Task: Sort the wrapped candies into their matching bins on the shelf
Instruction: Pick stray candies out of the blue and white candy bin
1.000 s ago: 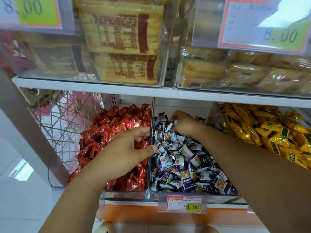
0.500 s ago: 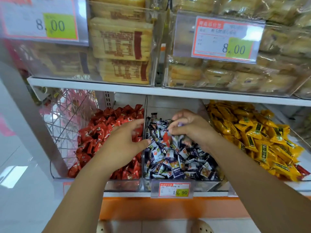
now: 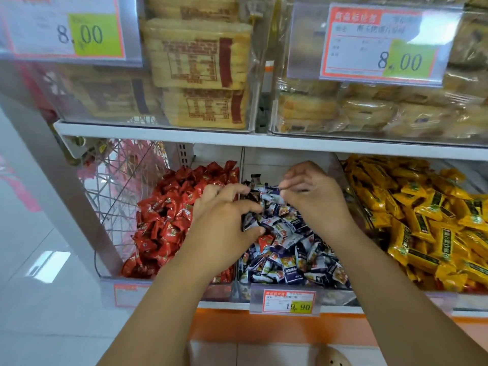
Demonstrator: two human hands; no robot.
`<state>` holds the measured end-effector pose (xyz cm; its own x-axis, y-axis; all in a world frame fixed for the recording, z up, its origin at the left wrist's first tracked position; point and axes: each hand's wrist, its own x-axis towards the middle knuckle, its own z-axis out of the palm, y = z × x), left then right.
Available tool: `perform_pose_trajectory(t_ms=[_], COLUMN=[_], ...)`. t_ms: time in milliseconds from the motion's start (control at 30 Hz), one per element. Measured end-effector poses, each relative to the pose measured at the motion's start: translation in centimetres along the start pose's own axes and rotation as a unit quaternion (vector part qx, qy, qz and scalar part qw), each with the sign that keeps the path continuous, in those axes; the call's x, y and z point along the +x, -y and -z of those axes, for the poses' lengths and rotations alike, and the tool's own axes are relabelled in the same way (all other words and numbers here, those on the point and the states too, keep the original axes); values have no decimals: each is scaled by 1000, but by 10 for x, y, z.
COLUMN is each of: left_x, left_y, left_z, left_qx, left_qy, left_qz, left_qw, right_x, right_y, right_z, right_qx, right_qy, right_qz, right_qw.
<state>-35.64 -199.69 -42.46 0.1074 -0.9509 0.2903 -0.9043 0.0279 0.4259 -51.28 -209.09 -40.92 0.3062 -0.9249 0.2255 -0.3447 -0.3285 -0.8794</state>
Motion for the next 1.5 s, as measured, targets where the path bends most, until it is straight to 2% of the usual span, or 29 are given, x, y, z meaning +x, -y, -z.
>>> perform_pose_trajectory(t_ms=[33,100,167,200,233,333,400,467,533,567,667,767,800,867,900,933,967,1033,1133,1233,1300,1333,1400,1500], left_x=[0,1,1,1,-1,-7,-11,-16,-20,-22,-25,-25,-25,-23,-23,-22,-21,-20,-19,-17,-16,-16,-16,-16], left_y=[1,4,8,11,13,19,21,21,20,19,20,21,22,22,22,21,20,18,16,13,13,14,17,17], left_z=[1,5,12,15,18,26,28,29,27,26,23,24,24,25,25,25,25,25,27,30,31,30,29,29], left_qx=[-19,-58,-81,-88,-91,-87,-90,-92,-88,-87,-90,-110,-115,-118,-121,-126,-133,-149,-168,-172,-170,-170,-173,-177], left_qy=[-8,-37,-49,-43,-31,2,20,47,73,85,99,103,104,107,110,114,119,126,131,137,142,142,138,140], left_qz=[2,9,23,31,40,63,71,69,63,61,64,67,68,68,68,68,68,71,83,94,102,106,116,123], left_qw=[1000,998,995,995,995,994,993,992,991,991,989,986,986,985,984,983,982,978,973,971,970,969,968,966], right_x=[0,-4,-14,-18,-19,-13,-8,-2,6,9,17,26,29,29,26,24,23,22,17,13,30,44,69,92], right_y=[0,2,0,-2,-6,1,12,24,35,40,41,25,15,-7,-15,-24,-30,-37,-39,-20,-7,-5,-6,-16], right_z=[3,5,-2,-6,-9,-5,2,-3,-21,-32,-55,-33,-21,-2,1,-1,-6,-19,-26,-12,2,9,18,5], right_qx=[-100,-215,-267,-292,-305,-263,-178,-67,27,54,32,-93,-182,-363,-414,-430,-428,-398,-306,-198,-181,-217,-330,-392], right_qy=[13,138,296,322,306,202,155,66,-18,-33,-5,37,78,181,220,246,262,266,252,276,223,190,163,229], right_qz=[34,60,7,-6,8,61,39,22,32,36,33,-28,-56,-130,-175,-213,-229,-212,-141,-119,-127,-141,-188,-248], right_qw=[994,965,917,901,902,941,971,995,999,997,999,995,979,905,866,842,834,852,907,933,949,947,910,856])
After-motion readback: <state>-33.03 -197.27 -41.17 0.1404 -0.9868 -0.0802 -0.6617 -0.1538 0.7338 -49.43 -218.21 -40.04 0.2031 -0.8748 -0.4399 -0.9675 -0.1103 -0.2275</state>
